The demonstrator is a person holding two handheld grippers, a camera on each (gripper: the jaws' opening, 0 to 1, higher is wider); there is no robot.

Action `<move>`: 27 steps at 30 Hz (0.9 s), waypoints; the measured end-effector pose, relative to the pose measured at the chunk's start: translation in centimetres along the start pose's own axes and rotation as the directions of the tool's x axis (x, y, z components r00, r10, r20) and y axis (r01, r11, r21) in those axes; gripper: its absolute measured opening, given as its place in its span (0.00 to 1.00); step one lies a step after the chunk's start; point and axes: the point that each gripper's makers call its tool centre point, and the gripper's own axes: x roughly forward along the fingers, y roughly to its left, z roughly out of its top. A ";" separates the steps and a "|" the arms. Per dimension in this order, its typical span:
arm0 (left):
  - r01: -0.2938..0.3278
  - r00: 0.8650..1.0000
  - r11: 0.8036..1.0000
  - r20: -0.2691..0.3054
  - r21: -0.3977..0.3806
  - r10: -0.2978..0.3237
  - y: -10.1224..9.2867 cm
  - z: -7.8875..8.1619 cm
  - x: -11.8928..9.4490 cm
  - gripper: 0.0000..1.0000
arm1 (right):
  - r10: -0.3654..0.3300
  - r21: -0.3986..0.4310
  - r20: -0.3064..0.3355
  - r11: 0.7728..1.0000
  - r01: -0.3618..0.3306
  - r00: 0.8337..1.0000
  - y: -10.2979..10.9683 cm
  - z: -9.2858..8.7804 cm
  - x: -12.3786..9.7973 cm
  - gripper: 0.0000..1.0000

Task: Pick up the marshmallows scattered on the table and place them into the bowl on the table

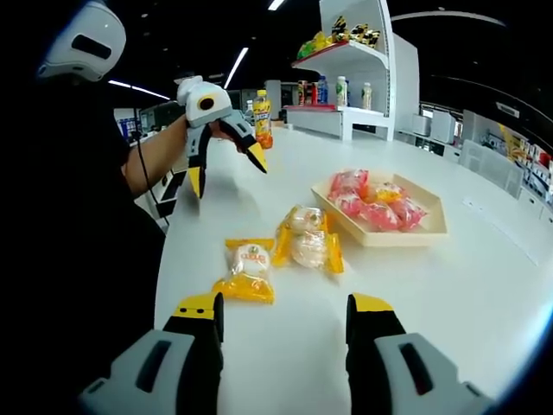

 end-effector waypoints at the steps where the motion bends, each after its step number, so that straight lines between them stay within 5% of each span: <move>1: -0.001 1.000 1.000 -0.003 0.001 0.001 0.0 0.0 0.0 0.61 | 0.001 -0.002 0.000 1.000 -0.001 1.000 0.0 0.0 0.0 0.56; 7: -0.002 1.000 1.000 -0.007 -0.002 0.002 0.1 -0.3 0.1 0.61 | 0.023 -0.019 0.016 1.000 -0.023 1.000 0.7 0.5 0.2 0.60; 27: -0.025 0.999 1.000 0.021 0.012 0.024 0.3 0.7 -0.5 0.61 | 0.085 0.019 0.013 0.996 -0.086 0.996 3.4 1.8 2.6 0.50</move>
